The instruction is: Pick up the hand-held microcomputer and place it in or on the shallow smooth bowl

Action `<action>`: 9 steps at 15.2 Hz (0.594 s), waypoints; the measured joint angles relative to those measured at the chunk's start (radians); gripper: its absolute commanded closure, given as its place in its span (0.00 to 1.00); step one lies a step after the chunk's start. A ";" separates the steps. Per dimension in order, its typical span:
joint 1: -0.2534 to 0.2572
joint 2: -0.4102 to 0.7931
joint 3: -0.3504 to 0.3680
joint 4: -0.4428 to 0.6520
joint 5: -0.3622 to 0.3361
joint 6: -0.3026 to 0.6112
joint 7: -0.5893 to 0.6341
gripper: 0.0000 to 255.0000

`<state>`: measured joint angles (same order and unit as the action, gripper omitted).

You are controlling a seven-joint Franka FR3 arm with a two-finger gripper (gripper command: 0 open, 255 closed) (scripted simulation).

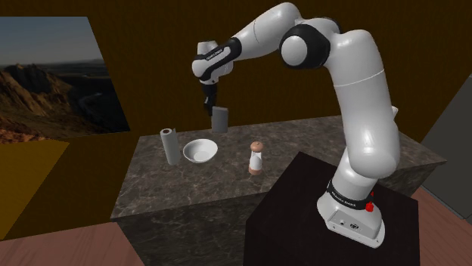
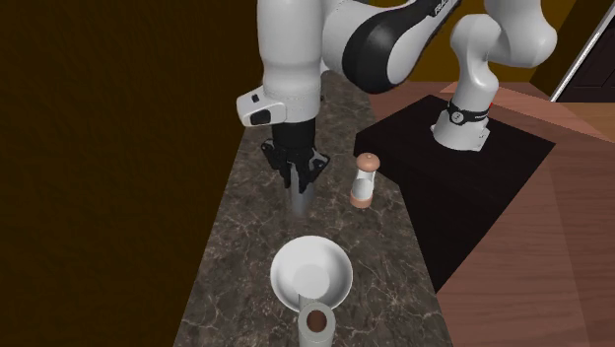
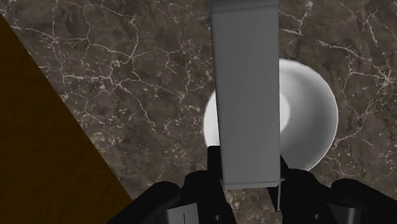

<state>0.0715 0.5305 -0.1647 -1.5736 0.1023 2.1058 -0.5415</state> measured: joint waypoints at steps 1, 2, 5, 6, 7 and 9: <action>0.009 0.023 0.004 0.042 0.000 -0.019 0.016 1.00; 0.024 0.034 0.009 0.065 -0.002 -0.030 0.038 1.00; 0.060 0.087 0.022 0.164 -0.006 -0.075 0.094 1.00; 0.069 0.111 0.026 0.214 -0.006 -0.101 0.111 1.00; 0.079 0.136 0.029 0.267 -0.007 -0.128 0.130 1.00; 0.100 0.172 0.036 0.330 -0.009 -0.155 0.161 1.00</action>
<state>0.1718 0.7026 -0.1287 -1.2438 0.0935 1.9511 -0.3804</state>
